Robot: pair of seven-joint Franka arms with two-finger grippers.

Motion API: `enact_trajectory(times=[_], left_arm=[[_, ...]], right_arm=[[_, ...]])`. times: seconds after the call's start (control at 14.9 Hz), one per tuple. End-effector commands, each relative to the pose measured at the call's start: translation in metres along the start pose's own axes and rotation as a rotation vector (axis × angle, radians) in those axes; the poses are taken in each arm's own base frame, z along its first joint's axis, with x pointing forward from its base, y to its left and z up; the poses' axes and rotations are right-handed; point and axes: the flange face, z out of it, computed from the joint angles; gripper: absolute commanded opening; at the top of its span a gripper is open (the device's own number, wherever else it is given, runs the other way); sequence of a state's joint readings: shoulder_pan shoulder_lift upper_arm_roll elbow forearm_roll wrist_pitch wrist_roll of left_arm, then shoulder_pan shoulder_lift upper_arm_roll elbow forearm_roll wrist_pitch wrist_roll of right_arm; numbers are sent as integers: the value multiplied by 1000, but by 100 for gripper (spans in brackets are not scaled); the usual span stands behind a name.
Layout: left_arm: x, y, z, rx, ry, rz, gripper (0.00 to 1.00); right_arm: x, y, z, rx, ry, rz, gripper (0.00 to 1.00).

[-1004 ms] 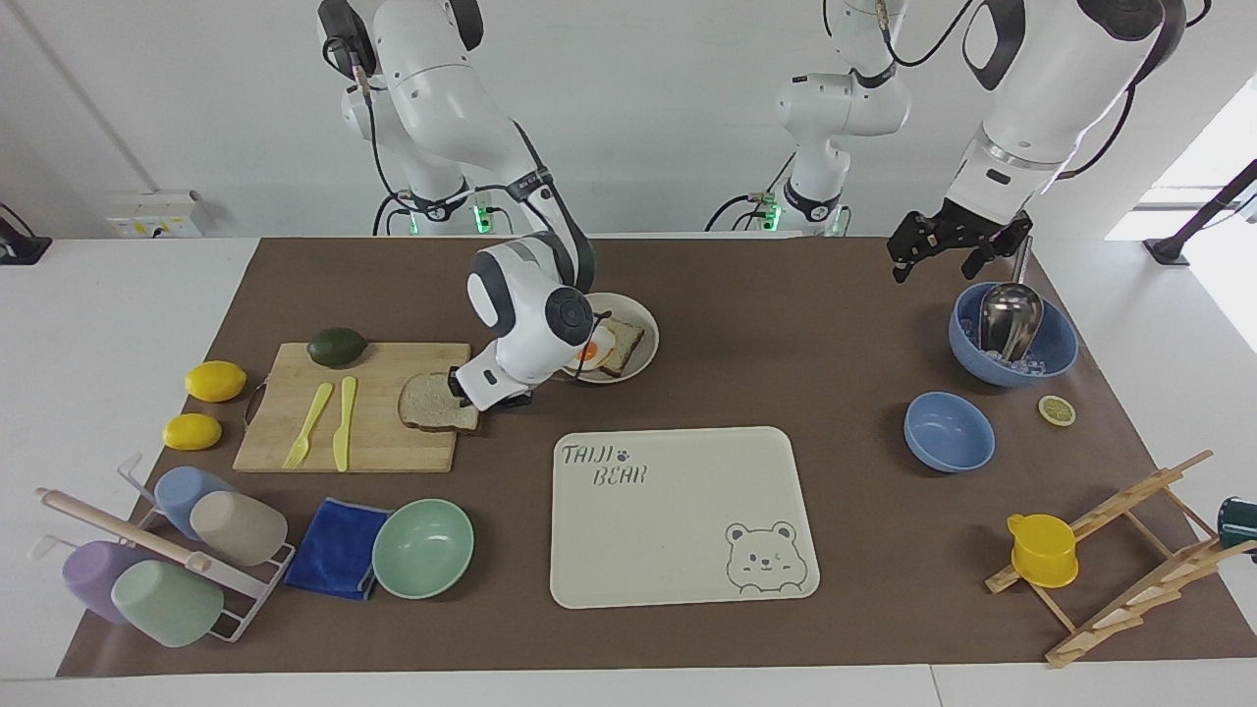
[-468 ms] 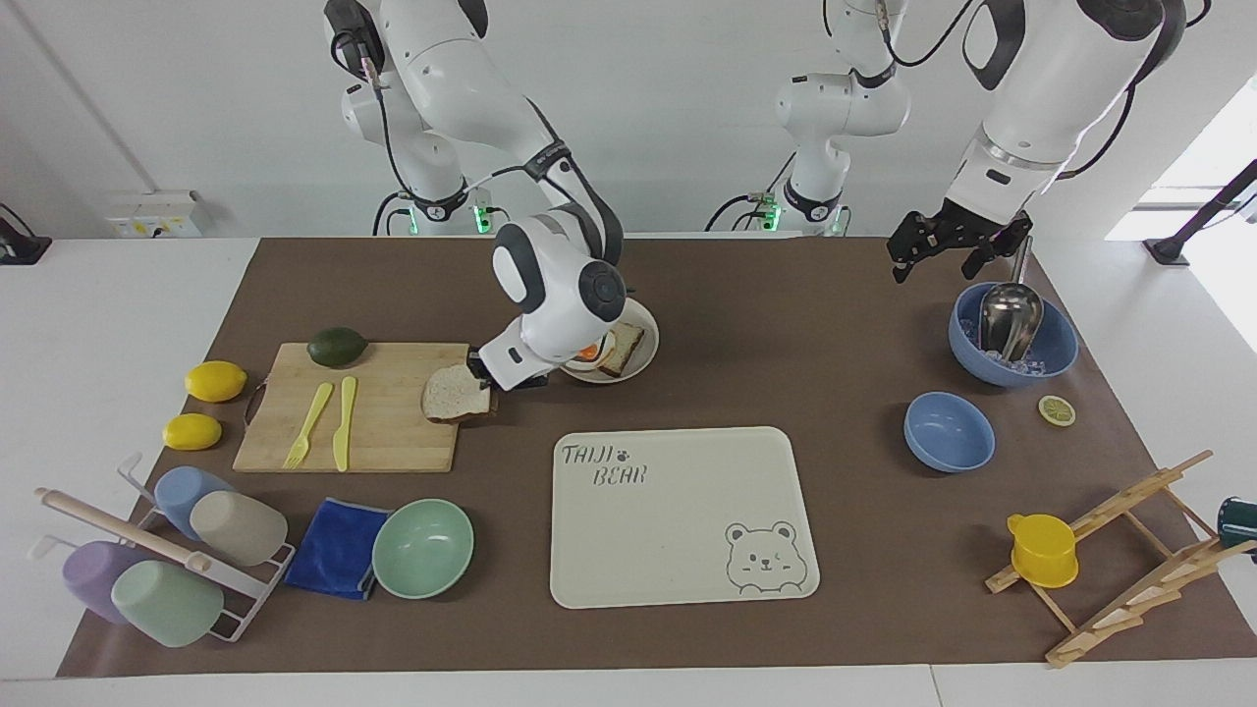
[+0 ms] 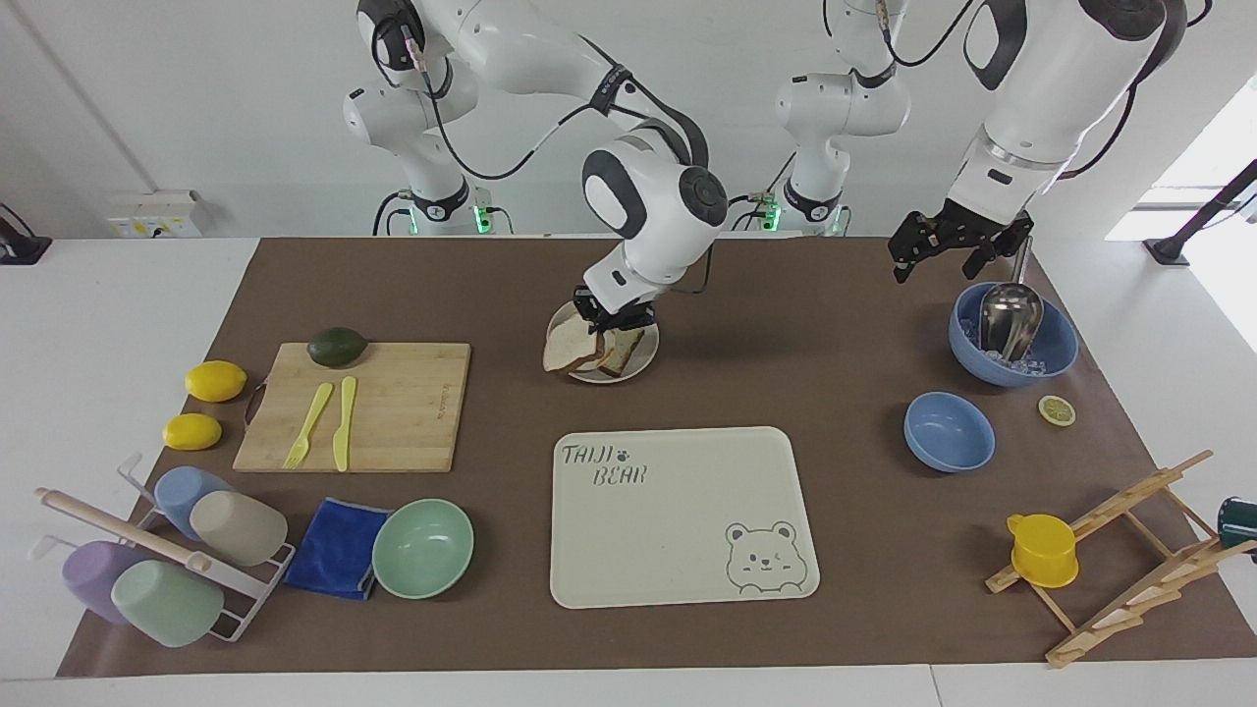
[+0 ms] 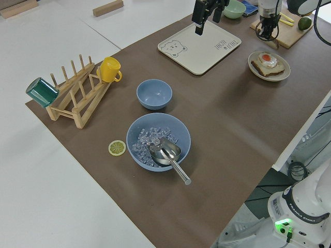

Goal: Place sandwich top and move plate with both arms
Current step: 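Lower the bread slice onto the fried egg and open the right gripper, then withdraw the right gripper while the left gripper moves toward the plate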

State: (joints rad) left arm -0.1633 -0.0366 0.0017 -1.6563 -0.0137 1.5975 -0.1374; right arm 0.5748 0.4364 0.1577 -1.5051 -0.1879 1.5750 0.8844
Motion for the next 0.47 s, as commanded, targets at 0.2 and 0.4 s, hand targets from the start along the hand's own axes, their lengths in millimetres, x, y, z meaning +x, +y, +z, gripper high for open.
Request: enact_trajectory(times=[0.2, 0.4], left_arm=[[-5, -16, -1, 10, -1, -21, 100], [-5, -16, -1, 10, -1, -22, 100]], right_arm=[[-5, -11, 6, 118, -18, 38, 0], [-8, -11, 16, 123, -14, 31, 0]])
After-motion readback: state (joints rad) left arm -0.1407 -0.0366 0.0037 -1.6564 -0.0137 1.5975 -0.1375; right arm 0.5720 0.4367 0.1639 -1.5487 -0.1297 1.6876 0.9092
